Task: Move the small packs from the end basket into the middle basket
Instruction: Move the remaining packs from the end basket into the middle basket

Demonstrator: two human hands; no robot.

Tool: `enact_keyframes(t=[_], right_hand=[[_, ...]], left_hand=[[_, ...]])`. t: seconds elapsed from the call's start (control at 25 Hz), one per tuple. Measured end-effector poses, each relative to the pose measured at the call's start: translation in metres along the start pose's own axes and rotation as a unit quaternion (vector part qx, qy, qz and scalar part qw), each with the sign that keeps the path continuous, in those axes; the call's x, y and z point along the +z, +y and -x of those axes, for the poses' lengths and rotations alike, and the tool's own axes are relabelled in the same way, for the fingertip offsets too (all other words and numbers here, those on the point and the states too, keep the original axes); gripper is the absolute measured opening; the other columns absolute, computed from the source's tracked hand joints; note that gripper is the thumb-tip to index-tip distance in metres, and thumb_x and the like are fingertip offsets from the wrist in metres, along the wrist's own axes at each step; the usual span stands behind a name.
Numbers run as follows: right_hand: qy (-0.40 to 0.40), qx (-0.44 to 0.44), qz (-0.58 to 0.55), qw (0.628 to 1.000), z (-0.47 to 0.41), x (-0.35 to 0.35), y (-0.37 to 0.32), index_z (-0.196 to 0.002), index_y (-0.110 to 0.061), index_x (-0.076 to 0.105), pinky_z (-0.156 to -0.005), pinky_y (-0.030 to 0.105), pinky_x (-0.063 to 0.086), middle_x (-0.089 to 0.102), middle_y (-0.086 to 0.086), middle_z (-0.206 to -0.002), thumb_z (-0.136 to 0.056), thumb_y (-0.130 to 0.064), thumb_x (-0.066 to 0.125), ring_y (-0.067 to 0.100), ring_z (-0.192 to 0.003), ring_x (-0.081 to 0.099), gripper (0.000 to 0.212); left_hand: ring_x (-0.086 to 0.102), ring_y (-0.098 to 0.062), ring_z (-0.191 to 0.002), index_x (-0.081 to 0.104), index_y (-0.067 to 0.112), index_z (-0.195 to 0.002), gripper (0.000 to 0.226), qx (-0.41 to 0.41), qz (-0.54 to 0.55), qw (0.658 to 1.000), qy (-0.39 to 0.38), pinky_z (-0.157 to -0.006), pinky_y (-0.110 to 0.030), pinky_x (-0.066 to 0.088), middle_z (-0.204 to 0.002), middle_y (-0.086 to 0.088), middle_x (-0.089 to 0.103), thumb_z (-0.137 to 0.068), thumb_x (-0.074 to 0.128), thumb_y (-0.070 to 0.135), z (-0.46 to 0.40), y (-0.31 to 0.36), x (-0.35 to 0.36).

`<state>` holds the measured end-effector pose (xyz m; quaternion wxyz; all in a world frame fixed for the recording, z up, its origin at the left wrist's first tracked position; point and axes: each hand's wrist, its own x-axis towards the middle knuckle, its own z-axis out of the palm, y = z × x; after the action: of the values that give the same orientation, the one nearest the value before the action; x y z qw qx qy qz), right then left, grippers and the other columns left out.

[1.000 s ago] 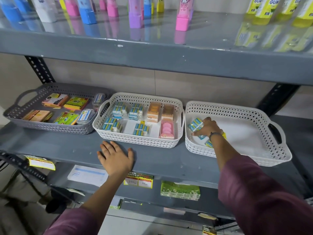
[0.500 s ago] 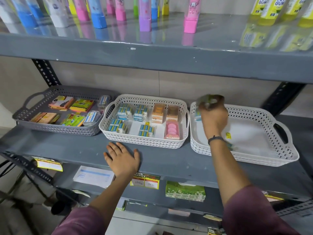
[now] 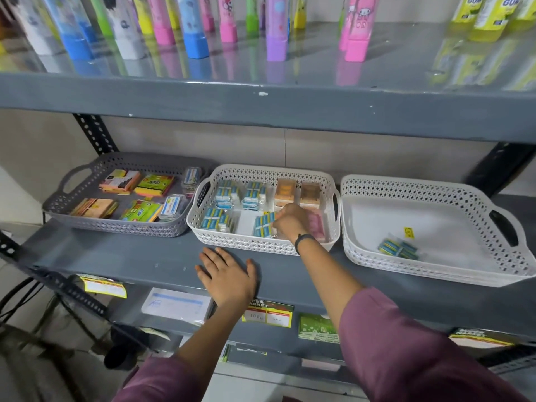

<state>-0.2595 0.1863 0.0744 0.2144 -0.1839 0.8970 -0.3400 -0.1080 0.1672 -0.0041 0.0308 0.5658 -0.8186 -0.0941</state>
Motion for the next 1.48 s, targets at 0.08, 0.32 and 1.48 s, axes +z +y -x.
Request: enact_keyframes(t=[0.08, 0.32, 1.48], right_hand=[[0.050, -0.046, 0.007, 0.998, 0.009, -0.018, 0.002, -0.102, -0.009, 0.071, -0.080, 0.024, 0.051, 0.071, 0.011, -0.112, -0.084, -0.004, 0.059, 0.028, -0.103, 0.067, 0.022], [0.275, -0.068, 0.098, 0.954, 0.017, -0.121, 0.058, -0.108, -0.006, 0.066, -0.084, 0.037, 0.054, 0.070, 0.021, -0.112, -0.090, -0.006, 0.049, 0.036, -0.104, 0.067, 0.025], [0.014, -0.055, -0.115, 0.992, 0.019, -0.019, -0.005, -0.129, -0.004, 0.054, -0.089, 0.032, 0.053, 0.064, 0.017, -0.123, -0.082, 0.006, 0.063, 0.030, -0.110, 0.063, 0.049]], left_hand=[[0.005, -0.034, -0.146, 0.011, 0.000, -0.148, 0.082, -0.001, -0.003, 1.000, 0.002, -0.117, -0.050, 0.007, -0.157, -0.023, 0.010, -0.089, 0.025, 0.055, 0.000, -0.001, 0.001], [0.008, -0.035, -0.145, 0.015, -0.001, -0.148, 0.082, -0.004, -0.014, 1.000, 0.018, -0.116, -0.051, 0.009, -0.156, -0.023, 0.014, -0.089, 0.027, 0.055, -0.002, -0.003, 0.004], [-0.007, -0.038, -0.146, 0.002, 0.001, -0.149, 0.084, 0.036, 0.004, 0.996, -0.076, -0.116, -0.052, -0.002, -0.157, -0.026, -0.004, -0.091, 0.025, 0.057, -0.001, -0.005, -0.010]])
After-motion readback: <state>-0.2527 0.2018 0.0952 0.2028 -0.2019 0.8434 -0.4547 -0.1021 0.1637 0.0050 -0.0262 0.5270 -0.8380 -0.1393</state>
